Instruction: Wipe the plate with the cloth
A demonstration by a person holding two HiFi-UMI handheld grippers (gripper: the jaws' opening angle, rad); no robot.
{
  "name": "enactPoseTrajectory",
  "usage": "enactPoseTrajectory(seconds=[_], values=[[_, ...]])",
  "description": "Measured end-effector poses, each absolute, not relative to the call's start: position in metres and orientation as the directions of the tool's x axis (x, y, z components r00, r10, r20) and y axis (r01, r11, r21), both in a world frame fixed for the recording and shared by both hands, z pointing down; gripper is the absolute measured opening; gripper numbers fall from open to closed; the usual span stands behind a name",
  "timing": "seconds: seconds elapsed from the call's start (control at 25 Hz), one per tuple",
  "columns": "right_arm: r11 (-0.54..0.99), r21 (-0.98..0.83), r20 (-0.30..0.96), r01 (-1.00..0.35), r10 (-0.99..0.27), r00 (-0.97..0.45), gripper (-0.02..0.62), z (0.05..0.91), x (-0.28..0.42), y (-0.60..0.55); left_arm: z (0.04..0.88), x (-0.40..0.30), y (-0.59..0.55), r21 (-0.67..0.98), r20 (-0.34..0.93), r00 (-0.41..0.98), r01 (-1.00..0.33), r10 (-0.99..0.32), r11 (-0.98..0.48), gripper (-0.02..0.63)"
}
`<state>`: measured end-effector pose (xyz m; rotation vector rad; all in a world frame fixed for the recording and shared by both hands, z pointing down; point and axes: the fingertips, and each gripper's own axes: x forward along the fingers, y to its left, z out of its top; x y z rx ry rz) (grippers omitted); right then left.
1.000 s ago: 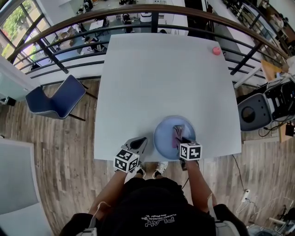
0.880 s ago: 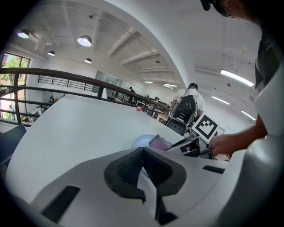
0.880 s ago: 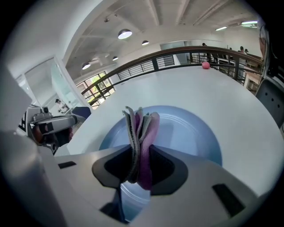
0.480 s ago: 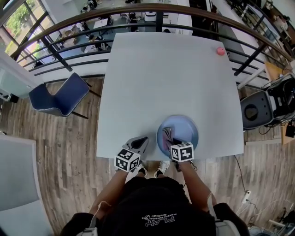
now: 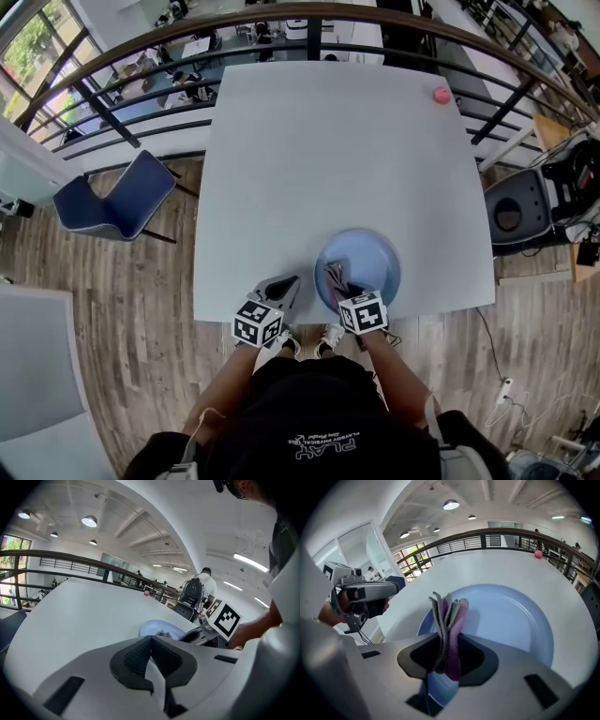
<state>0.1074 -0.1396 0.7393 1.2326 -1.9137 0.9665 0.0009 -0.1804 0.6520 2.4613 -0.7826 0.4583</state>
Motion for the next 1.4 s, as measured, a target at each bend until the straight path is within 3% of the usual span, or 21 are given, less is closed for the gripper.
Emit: enactPoseTrajectory(seconds=[1.4], values=[[0.118,-0.125,0.823,-0.985,-0.542,-0.169,0.120,0.738,0.231,-0.139,0.650,0.055,-0.171,0.346,0.472,0.784,-0.585,-0.403,-0.734,0.012]])
